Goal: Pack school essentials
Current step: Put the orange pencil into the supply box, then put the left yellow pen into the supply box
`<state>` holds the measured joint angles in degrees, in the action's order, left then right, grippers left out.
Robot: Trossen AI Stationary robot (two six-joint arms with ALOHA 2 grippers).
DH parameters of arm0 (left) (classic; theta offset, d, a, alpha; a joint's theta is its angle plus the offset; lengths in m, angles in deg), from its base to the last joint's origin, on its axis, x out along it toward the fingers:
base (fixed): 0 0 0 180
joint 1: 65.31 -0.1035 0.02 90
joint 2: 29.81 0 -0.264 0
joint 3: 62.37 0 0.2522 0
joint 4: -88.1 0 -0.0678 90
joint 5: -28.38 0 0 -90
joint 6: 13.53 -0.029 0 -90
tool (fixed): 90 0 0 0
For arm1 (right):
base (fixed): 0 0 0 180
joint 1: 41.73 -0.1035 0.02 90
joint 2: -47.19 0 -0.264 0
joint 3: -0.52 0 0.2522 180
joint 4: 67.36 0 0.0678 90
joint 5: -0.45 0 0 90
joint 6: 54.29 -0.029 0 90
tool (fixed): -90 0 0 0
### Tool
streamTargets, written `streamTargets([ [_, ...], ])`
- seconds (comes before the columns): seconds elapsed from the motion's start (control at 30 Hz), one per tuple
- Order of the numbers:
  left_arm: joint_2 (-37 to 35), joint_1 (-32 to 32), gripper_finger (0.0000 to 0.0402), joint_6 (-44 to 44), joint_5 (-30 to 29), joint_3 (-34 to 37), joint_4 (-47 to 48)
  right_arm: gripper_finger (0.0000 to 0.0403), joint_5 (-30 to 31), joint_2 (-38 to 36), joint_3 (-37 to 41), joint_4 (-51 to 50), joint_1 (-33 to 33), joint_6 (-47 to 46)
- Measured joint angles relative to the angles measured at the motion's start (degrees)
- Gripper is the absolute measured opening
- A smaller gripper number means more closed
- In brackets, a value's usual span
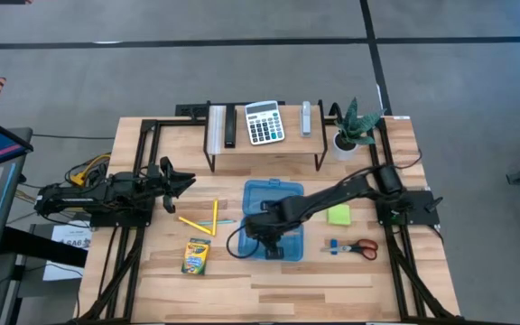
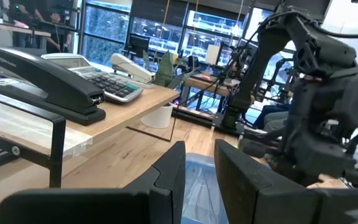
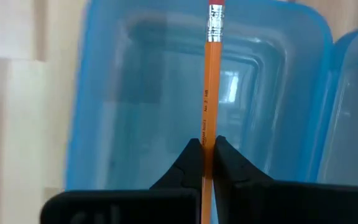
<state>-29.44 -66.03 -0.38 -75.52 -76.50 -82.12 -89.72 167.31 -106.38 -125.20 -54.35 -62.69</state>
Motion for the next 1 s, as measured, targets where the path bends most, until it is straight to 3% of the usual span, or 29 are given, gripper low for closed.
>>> streamTargets([
  [0.23,0.01,-0.01,0.0073,-0.01,0.00,-0.01,0.01,0.0035,0.00,0.41,-0.04,-0.15,2.13,1.30],
  [0.73,0.01,-0.01,0.0073,-0.03,0.15,-0.01,-0.01,0.0175,-0.02,-0.12,-0.11,-1.87,3.22,0.24],
  [1.0,0.01,-0.01,0.0073,-0.05,1.26,-0.01,0.17,0.0185,-1.38,-0.12,-0.08,2.80,2.82,-0.59],
])
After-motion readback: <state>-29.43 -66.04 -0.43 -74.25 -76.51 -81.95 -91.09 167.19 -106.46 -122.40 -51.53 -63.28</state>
